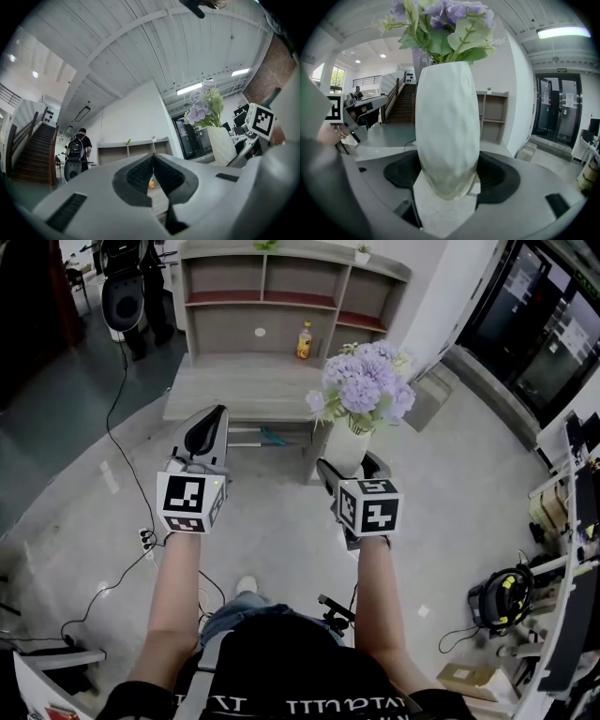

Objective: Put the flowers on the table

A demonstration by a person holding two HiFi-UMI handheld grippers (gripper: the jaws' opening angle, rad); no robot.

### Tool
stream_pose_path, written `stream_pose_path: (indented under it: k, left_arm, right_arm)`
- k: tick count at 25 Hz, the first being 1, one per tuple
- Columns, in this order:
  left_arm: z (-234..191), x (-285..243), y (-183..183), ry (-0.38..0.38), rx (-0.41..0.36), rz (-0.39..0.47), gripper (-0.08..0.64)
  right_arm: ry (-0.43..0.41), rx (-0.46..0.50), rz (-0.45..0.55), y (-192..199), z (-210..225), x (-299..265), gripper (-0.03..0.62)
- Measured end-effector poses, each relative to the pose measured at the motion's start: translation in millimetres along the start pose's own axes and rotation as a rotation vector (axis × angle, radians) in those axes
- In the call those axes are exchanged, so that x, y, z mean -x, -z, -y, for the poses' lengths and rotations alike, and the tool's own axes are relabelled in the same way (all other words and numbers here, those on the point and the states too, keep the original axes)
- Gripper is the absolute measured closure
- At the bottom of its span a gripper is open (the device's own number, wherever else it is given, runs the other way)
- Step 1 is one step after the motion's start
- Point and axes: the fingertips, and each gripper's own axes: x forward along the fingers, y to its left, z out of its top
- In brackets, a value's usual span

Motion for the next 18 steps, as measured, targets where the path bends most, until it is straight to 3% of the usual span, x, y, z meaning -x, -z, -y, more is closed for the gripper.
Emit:
stream_pose_path:
  k: [10, 18]
  left_arm:
    - [-94.4, -87.5, 40.7, 0.05, 0.007, 0.011, 0.548]
    - [-110.8, -102.9, 57.6, 0.052, 0.032, 0.006, 0.548]
  right_arm:
    - [0.071, -0.031, 0.001, -52.4, 0.1, -108.7, 0.218]
    - [0.085, -0.038, -0.006, -57.6, 5.8, -128.8, 0.218]
